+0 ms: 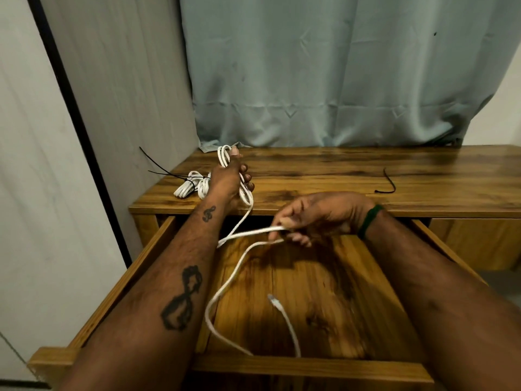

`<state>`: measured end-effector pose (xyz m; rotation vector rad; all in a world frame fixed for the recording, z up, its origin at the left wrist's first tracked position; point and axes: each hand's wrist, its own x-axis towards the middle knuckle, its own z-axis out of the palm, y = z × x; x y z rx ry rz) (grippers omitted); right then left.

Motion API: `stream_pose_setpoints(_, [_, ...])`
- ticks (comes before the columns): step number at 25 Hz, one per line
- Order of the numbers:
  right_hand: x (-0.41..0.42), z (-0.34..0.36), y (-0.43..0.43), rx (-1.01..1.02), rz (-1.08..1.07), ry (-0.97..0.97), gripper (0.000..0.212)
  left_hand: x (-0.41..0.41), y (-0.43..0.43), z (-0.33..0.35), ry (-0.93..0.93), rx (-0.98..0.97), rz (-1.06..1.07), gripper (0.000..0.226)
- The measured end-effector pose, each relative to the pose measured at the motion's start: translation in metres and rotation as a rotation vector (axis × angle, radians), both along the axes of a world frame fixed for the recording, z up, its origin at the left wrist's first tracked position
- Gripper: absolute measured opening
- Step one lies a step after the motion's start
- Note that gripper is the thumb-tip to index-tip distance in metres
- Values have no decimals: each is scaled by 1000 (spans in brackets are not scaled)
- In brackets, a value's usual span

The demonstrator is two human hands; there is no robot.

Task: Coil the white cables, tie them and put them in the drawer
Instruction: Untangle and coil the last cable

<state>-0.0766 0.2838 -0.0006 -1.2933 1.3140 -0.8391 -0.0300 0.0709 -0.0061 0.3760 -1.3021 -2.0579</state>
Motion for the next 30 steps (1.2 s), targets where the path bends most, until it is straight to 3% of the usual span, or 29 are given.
stream_pose_setpoints(3, [-19, 11, 31, -172, -57, -283, 29, 7, -7, -1, -49, -14, -102, 33])
stream_pose_setpoints(5, [-25, 14, 36, -278, -105, -349, 26, 10, -10, -2, -84, -68, -114, 36])
stream_pose_setpoints(9, [-26, 5, 13, -426, -490, -168, 21, 8, 3, -2, -119, -73, -146, 51])
stream_pose_setpoints(12, [-33, -5, -2, -496, -835, -161, 23, 4, 6, 2, -110, -18, -226, 56])
stream_pose_setpoints(15, [-41, -11, -5, -453, -1057, -145, 29, 5, 3, -2, -55, -28, -290, 76])
stream_pose_setpoints(19, [-37, -20, -14, -327, -1198, -80, 33, 9, 16, 0, 12, -159, -382, 88])
stream_pose_setpoints(21, [-34, -21, -18, -287, -1235, -84, 33, 11, 21, 0, 23, -248, -391, 80])
stream_pose_setpoints(25, [-30, -23, -22, -205, -1209, -98, 34, 10, 29, 4, -75, -337, -247, 10])
stream_pose_setpoints(27, [-26, -25, -23, -155, -1157, -76, 36, 1, 27, 1, -117, -389, -136, 4])
stream_pose_setpoints(30, [-19, -29, -28, -89, -1063, -72, 37, -7, 36, -7, -93, -299, -142, 18])
